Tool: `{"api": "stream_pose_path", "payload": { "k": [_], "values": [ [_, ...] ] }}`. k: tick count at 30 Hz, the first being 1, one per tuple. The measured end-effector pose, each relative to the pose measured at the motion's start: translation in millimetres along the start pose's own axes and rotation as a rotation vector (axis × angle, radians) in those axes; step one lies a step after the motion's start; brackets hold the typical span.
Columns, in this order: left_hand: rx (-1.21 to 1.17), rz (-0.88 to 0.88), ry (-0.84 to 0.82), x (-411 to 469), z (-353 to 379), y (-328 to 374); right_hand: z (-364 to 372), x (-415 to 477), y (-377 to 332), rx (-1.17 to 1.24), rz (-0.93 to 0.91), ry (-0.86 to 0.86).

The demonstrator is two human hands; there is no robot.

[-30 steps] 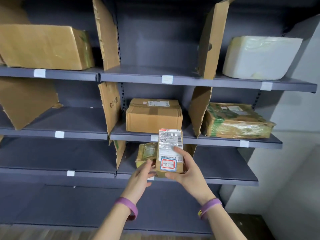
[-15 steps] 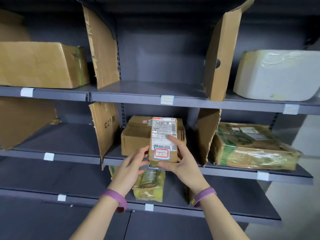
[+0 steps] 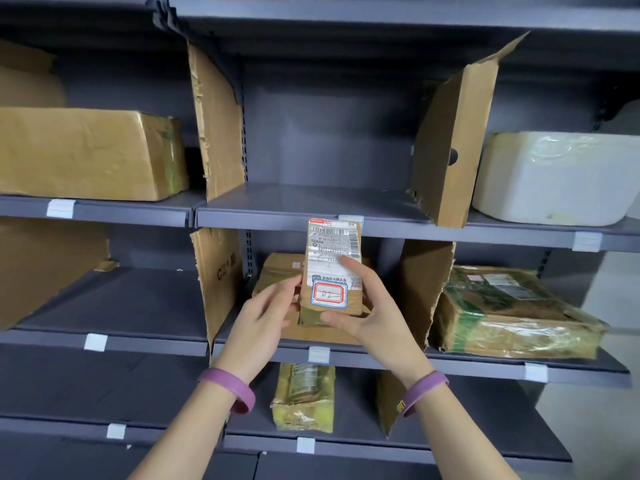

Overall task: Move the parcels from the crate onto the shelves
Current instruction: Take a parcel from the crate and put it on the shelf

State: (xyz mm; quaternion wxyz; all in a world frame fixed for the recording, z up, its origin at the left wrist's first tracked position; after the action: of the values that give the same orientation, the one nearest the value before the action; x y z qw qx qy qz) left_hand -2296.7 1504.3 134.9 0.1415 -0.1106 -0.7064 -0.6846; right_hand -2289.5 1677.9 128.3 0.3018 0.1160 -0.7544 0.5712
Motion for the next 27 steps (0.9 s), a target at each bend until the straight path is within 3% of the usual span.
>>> {"api": "stream_pose_path", "payload": {
  "k": [9,17,24,27],
  "values": [
    [-0.135,0.112,0.056,37,-30,51,20,44,-60,-0.023,-0.124,0.028],
    [-0.051,0.272,-0.041,96,-37,106,28,112,-96,-0.05,-0.221,0.17],
    [0.007,0.15,-0.103,147,-16,86,40,164,-59,-0.149,-0.058,0.185],
    [0.074,0.209,-0.113,158,-6,77,43,180,-40,-0.212,0.013,0.2]
  ]
}}
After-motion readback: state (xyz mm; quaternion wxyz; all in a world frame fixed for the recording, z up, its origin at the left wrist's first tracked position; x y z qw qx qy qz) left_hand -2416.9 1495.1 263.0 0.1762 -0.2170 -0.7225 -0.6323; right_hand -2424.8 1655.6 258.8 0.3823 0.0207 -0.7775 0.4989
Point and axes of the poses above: each hand's wrist, its own x-axis towards the middle knuckle, its own z-axis out of the palm, y = z × x, the point moved 5 cm from there along x, towards the middle knuckle, and after that the axes turned 13 degrees about y, right-handed, at the moved point
